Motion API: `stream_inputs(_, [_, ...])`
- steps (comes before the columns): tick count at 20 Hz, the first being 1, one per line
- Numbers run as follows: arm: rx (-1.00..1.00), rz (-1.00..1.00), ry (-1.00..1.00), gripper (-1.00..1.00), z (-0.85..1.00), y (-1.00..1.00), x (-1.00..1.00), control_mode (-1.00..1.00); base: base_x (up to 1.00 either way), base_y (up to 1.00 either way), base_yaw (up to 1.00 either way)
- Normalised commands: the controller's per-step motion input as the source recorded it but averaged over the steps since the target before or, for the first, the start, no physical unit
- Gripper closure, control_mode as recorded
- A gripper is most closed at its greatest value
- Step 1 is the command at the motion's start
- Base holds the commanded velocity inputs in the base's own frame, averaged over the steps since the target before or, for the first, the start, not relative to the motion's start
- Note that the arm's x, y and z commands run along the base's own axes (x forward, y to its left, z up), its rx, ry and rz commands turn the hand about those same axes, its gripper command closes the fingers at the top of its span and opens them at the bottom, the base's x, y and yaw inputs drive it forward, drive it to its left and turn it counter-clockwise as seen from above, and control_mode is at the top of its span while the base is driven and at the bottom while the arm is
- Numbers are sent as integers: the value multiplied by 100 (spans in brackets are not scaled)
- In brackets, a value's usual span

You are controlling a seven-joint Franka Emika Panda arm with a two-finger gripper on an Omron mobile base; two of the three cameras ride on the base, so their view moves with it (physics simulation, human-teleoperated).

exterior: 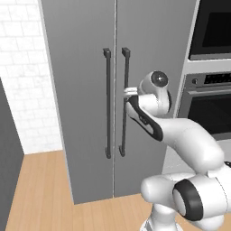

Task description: Take the strawberry from the fridge and place it on top of the pancake, located on the dining counter.

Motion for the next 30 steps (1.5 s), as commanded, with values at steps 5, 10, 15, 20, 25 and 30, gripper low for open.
stream_inputs(5, [1, 2, -3, -100, -1, 6, 31, -100, 0, 0, 0])
stream_inputs(10, [0, 0, -11, -100, -12, 1, 42, -100, 0, 0, 0])
stream_inputs(15, [3, 0, -1, -100, -10, 0, 53, -100, 0, 0, 0])
stream_inputs(20, [1, 0, 0, -100, -9, 0, 68, -100, 0, 0, 0])
stream_inputs(25, [0, 0, 2, -100, -4, 0, 65, -100, 0, 0, 0])
stream_inputs(30, [-1, 0, 0, -100, -7, 3, 59, -100, 0, 0, 0])
